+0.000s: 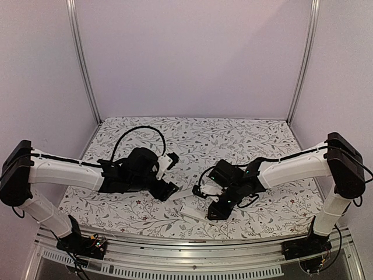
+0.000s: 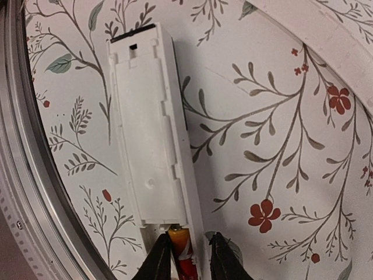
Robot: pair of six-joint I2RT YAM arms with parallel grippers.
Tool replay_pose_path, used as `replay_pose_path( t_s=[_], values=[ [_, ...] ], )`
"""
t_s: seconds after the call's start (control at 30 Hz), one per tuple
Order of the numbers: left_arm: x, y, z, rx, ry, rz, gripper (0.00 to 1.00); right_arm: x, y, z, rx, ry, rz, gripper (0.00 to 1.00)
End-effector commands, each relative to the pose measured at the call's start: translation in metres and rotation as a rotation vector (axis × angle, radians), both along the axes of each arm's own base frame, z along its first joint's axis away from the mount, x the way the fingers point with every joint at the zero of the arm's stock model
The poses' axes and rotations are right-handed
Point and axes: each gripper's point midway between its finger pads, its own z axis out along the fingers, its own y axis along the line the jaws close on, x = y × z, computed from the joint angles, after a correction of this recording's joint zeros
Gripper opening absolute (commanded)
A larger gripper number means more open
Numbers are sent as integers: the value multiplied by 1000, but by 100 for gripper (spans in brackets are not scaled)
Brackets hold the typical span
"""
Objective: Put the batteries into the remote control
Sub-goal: Load the battery into the battery compartment.
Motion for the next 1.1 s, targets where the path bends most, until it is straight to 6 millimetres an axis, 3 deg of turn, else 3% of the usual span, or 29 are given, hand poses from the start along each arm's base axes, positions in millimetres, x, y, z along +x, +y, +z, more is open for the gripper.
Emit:
replay_pose_path(
  t_s=[0.0,0.17,0.33,0.4,0.93,1.07],
  values=[
    [5,1,3,-4,-19,7,82,3,0,-2,-22,-19,3,22],
    [7,2,4,-2,-26,11,82,3,-2,-3,-31,-23,0,22],
    [6,2,3,-1,-26,10,82,3,0,1,-19,-24,1,42],
    [6,2,4,-2,-28,10,82,4,3,6,-2,-28,3,46],
    [7,0,5,-8,-23,5,82,4,11,40,81,-50,12,48],
    [17,5,9,-40,0,44,82,6,12,52,108,-72,2,48]
  ],
)
